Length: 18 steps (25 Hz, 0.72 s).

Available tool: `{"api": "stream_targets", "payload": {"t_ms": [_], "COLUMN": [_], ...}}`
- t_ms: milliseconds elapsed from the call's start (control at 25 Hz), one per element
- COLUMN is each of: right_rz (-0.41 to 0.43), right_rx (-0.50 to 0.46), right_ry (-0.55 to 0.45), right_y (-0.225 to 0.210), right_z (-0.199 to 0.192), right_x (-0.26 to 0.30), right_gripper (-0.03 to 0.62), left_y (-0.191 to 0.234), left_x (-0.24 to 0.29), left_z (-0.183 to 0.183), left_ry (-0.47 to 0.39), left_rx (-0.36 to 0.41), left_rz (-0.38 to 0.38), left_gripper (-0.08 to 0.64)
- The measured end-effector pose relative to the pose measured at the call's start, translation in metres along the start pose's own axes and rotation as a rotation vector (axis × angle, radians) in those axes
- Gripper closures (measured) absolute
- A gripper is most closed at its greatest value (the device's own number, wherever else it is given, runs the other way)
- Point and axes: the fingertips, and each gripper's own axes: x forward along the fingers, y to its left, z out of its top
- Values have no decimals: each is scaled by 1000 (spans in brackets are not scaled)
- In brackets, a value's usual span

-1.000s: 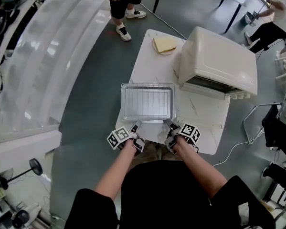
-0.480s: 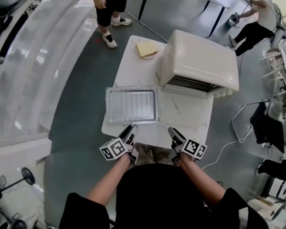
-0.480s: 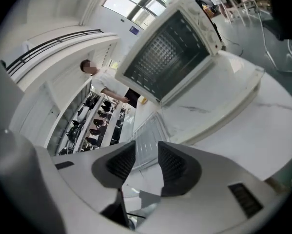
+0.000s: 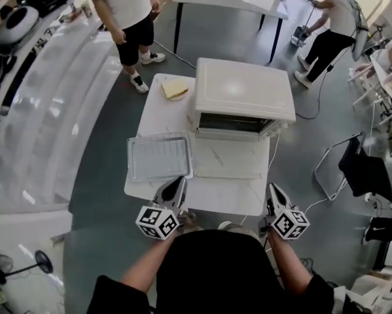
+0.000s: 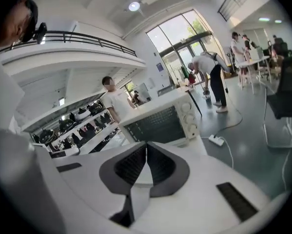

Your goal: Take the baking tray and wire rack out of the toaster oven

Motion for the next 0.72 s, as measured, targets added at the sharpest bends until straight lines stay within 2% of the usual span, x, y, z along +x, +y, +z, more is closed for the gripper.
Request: {"api": "stream_targets", "payload": {"t_ms": [120,240,400,480,720], "right_rz": [-15,15,56,67,57], "right_rx": [-131,-243,-363,-378,-421], "right_ry": [-50,-124,-182,-195,-212], "right_y": [-29,-41,-48,-53,-66], "right_z": [41,83,112,117,124], "right_x": [-24,-45,-62,-69,-92], "right_gripper": [563,568,569,569,569], "left_y": [-46,-90,-135,-147,-168], "left_x": [12,20,30,34,35], "left_z": [16,28,30,25,16], "left_ry": [-49,-117,-159,-163,-163], "left_rx": [145,247,395,428,443], "left_rz": [13,36,60,67,99], "left_gripper": [540,541,541,541,541]}}
